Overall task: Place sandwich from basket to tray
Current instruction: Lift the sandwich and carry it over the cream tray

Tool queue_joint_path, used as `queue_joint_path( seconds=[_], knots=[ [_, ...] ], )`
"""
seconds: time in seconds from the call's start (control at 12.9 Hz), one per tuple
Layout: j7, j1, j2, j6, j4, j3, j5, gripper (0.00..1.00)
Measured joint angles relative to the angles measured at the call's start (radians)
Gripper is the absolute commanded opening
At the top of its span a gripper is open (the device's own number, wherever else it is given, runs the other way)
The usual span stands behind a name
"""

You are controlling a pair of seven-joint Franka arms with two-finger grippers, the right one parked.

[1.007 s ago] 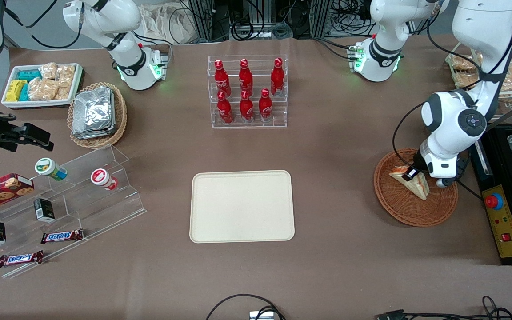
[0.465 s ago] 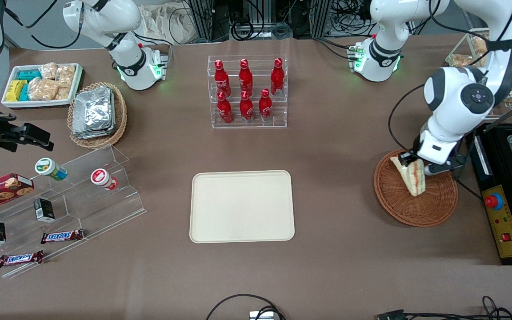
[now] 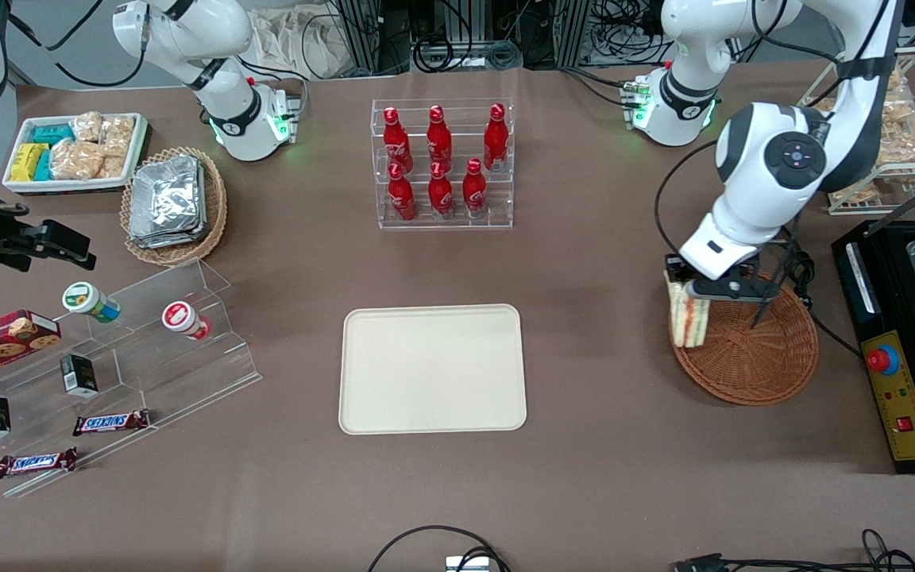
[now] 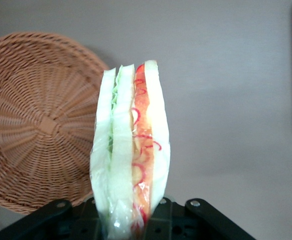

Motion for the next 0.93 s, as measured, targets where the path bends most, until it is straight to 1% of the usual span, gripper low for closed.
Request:
queue_joint_path(
  seconds=[0.15, 0.46, 0.62, 0.85, 0.93],
  knots=[
    [-0.082, -0.001, 0.038, -0.056, 0.094, -0.066, 0.0, 0.03],
    [-0.248, -0.007, 0.141, -0.063, 0.219, -0.166, 0.011, 0.03],
    [-0.361, -0.059, 0.211, -0.092, 0.302, -0.178, 0.068, 0.03],
    [-0.493, -0.168, 0.344, -0.124, 0.445, -0.182, 0.152, 0.03],
    [-0.526, -0.203, 0.397, -0.124, 0.491, -0.182, 0.188, 0.08]
  ],
)
